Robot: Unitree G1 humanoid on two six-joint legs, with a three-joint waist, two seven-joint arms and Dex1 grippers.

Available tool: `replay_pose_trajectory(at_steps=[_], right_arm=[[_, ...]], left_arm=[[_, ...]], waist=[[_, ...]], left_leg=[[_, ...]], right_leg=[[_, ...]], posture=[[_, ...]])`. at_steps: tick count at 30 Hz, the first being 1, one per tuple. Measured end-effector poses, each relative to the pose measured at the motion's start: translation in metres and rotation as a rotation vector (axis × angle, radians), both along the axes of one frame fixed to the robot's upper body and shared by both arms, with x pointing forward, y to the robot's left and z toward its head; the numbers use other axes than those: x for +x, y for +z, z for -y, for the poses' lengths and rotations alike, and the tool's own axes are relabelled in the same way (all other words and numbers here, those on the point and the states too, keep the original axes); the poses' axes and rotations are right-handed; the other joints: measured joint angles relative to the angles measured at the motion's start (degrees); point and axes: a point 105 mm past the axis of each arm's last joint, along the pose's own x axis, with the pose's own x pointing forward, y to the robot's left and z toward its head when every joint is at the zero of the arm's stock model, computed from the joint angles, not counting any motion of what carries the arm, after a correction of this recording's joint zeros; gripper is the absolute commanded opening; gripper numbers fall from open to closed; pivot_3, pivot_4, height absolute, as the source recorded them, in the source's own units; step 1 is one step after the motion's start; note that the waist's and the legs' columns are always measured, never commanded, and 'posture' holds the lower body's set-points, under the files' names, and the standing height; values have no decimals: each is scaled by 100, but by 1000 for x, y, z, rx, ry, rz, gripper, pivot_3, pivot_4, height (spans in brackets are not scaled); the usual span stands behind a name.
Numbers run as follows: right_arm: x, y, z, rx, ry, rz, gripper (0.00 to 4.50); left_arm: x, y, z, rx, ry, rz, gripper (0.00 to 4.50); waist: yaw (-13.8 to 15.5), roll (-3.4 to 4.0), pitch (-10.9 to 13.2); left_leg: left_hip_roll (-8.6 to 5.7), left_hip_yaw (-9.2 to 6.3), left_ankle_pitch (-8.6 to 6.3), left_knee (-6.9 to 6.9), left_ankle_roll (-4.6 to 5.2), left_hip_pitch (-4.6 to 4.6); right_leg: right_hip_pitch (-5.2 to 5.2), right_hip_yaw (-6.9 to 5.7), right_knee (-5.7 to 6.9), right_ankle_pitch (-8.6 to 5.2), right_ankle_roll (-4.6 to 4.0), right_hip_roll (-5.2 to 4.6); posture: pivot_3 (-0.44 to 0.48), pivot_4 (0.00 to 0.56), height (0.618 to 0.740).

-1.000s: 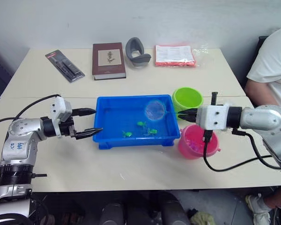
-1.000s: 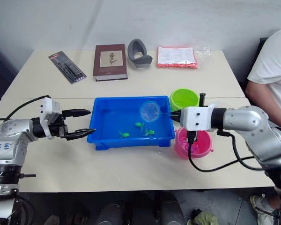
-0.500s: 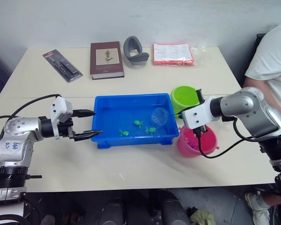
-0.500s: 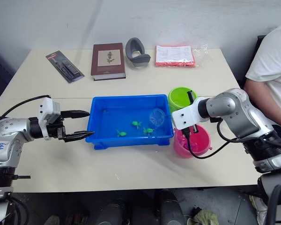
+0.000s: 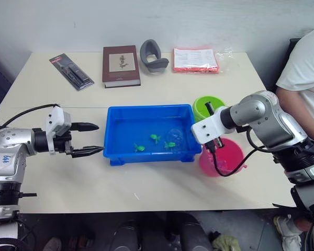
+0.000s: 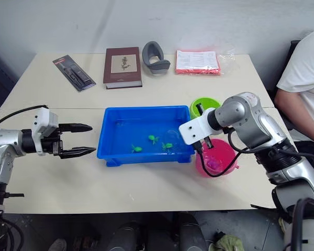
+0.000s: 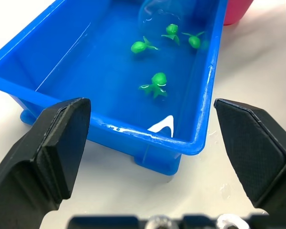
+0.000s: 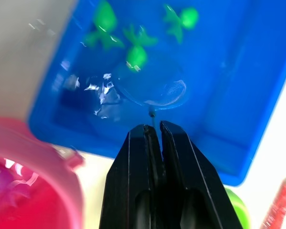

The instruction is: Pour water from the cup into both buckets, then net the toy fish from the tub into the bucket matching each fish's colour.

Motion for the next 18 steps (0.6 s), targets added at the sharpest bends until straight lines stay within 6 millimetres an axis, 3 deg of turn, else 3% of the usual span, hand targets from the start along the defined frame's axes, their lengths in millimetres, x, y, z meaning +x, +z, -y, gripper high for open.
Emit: replay_pose_trajectory(at_steps=[7,12,18], right_arm=[[-2,0,7,-47,7,23,0],[3,13,11,-138,49,94,0],[-3,1,6,-212,64,-27,0]], left_arm=[[0,-2,3,-8,-15,8,4459],[2,-5,9,-34,-20,8,4459],[5,-6,11,-49,-3,19,4459]], waist=[[-5,0,0],[-22,0,0],[-17,0,0]], left_leg=[[0,1,0,0,-1,1],[2,3,0,-1,-3,2],[1,1,0,2,-3,1]], right_leg=[[0,0,0,0,0,0],[0,0,1,0,0,4],[0,-2,2,0,0,1]], posture=[[0,150,740],[0,150,740],[0,150,740]])
